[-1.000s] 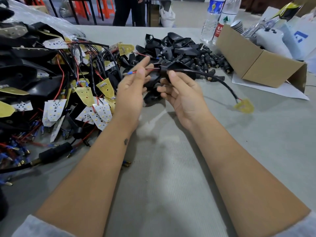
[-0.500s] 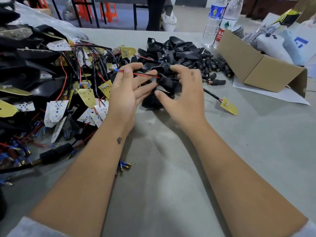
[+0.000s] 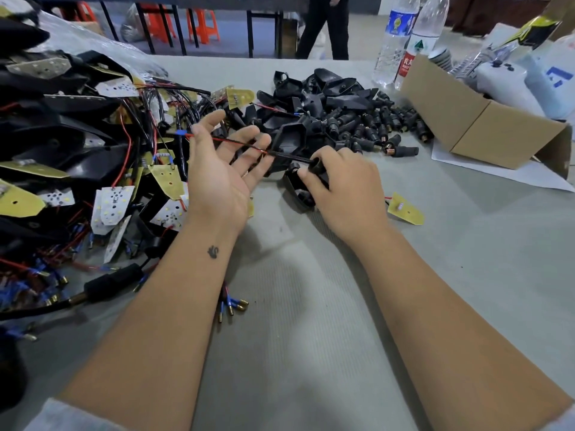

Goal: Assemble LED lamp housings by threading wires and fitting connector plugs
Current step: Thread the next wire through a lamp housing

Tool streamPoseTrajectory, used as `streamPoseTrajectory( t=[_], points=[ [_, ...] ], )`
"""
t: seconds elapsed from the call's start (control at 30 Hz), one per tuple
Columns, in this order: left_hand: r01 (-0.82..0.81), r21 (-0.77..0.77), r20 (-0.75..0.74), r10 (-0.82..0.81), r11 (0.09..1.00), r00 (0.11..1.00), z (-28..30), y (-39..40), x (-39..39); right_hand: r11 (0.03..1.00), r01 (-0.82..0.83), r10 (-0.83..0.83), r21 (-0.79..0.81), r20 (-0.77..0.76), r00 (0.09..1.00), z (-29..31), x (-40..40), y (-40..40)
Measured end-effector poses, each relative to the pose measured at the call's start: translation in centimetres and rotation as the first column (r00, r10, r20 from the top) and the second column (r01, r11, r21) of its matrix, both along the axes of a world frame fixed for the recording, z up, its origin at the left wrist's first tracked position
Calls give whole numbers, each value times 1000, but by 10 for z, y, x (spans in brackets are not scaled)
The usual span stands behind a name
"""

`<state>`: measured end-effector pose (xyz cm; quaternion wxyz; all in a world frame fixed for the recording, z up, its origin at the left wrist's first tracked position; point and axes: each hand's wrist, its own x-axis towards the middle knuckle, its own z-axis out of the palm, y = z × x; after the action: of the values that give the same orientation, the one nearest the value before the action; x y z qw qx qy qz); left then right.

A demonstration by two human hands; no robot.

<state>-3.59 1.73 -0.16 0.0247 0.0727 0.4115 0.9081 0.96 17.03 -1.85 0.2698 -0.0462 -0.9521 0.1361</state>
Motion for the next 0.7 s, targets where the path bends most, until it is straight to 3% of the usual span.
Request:
streamPoseTrajectory(
  t=[0.07,0.13,0.27,0.4,0.5,0.6,0.7],
  points=[
    [-42,-254,-102,17,966,995,0,6,4,999,27,-27,-42,-2,1000,1,0,0],
    [-121,-526,-266,-28,842,963,-2,15,10,998,12,-12,-64,-11,1000,1,1,-2],
    [-147,-709,-387,-207,689,899,-11,26,15,998,-52,54,37,-49,997,-1,4,-7],
    [-262,-605,-410,-12,752,912,-11,20,9,990,42,-40,132,-24,999,-1,4,-3],
    [-170,-388,-208,94,906,974,-8,14,5,989,84,-88,125,26,996,-4,3,2],
    [-126,-195,-57,117,973,992,-6,9,1,997,65,-69,47,92,993,-8,3,3],
    [-84,-271,-32,79,959,996,-7,12,-2,996,62,-56,-70,80,995,-7,2,2]
  ],
)
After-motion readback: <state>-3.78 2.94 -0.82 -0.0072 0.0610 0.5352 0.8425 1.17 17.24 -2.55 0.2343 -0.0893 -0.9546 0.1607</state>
